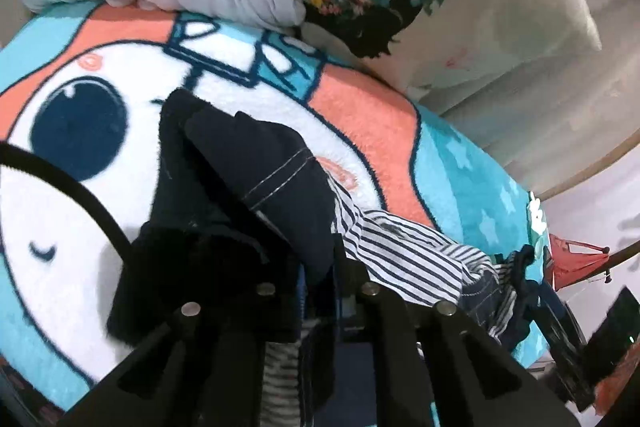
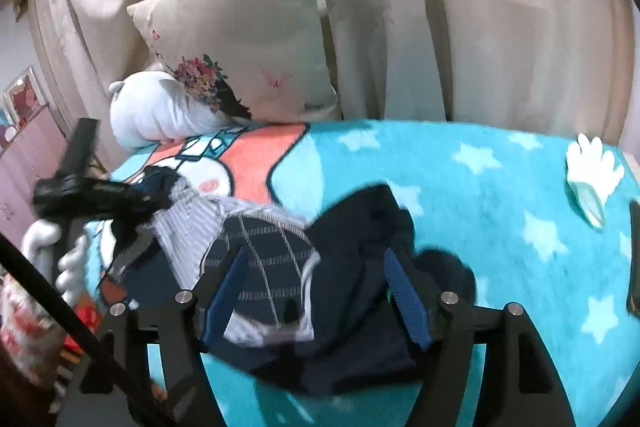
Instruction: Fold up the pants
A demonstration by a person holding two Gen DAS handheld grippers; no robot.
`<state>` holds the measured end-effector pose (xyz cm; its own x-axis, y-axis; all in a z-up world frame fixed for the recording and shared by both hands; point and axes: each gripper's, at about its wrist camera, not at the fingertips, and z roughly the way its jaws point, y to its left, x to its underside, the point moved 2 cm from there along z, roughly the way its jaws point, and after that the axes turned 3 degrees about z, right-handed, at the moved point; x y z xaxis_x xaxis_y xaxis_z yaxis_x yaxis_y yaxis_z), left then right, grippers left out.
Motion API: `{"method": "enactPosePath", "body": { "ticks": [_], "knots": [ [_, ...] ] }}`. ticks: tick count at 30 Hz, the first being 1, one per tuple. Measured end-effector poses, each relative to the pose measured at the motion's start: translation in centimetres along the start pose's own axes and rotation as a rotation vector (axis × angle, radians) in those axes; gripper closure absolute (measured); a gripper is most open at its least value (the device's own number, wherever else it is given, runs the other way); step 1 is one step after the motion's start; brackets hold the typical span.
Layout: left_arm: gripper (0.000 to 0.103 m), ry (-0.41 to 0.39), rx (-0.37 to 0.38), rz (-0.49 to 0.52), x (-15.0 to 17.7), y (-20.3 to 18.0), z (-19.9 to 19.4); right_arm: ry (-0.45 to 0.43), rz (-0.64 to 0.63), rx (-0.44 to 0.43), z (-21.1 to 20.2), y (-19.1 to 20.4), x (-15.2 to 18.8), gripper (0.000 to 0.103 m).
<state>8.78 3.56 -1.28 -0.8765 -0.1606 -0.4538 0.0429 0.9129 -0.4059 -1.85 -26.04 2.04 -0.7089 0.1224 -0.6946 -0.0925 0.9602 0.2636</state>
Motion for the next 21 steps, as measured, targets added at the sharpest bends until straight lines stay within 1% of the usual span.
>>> {"method": "enactPosePath", "body": {
  "ticks": [1,2,3,4,5,6,7,8,9,13,15,17,19,20,21],
  "knots": [
    [0.094,-0.01,0.004,0.001,0.1,-0.1,-0.4,-0.004,-0.02,0.033,0.8,0.3,-0.3,0.029],
    [0.096,-0.025,0.009,0.007,0.5,-0.2,-1.2,-0.004,-0.05,0.087,1.8,0.8,-0.5,0.029],
    [0.097,-0.043,0.017,0.015,0.9,-0.3,-2.0,0.007,-0.07,0.132,2.7,1.1,-0.6,0.036],
    [0.097,-0.057,0.022,0.018,1.2,-0.3,-2.6,0.028,-0.086,0.173,3.7,1.2,-0.6,0.051],
    [0.097,-0.071,0.026,0.02,1.7,-0.2,-3.4,0.053,-0.091,0.193,4.4,1.2,-0.5,0.089],
    [0.097,-0.086,0.028,0.022,2.2,-0.2,-4.1,0.072,-0.079,0.2,4.8,0.9,-0.6,0.089],
    [0.097,-0.097,0.024,0.023,2.5,0.0,-4.5,0.068,-0.049,0.182,4.6,0.4,-0.6,0.089],
    [0.097,-0.104,0.02,0.024,3.0,0.1,-4.9,0.051,-0.019,0.156,3.9,0.0,-0.7,0.089],
    [0.097,-0.106,0.015,0.026,3.7,0.4,-5.1,0.034,-0.001,0.154,3.1,-0.4,-0.8,0.089],
    [0.097,-0.073,0.007,0.022,5.7,1.3,-4.1,-0.026,0.084,0.178,-0.8,-2.8,-0.2,0.09],
    [0.097,-0.053,0.002,0.017,6.4,1.9,-3.2,-0.031,0.15,0.187,-2.2,-4.7,0.6,0.09],
    [0.096,-0.043,0.002,0.009,6.9,2.5,-2.8,-0.042,0.26,0.206,-3.4,-7.6,1.7,0.087],
    [0.095,-0.042,0.03,0.009,7.3,2.9,-3.0,-0.05,0.375,0.232,-4.7,-10.3,2.7,0.072],
    [0.094,-0.047,0.04,0.018,7.5,3.1,-3.3,-0.066,0.434,0.22,-5.5,-11.6,3.2,0.056],
    [0.093,-0.057,0.055,0.027,7.8,3.2,-3.8,-0.093,0.48,0.19,-6.3,-12.5,3.6,0.044]
  ]
}}
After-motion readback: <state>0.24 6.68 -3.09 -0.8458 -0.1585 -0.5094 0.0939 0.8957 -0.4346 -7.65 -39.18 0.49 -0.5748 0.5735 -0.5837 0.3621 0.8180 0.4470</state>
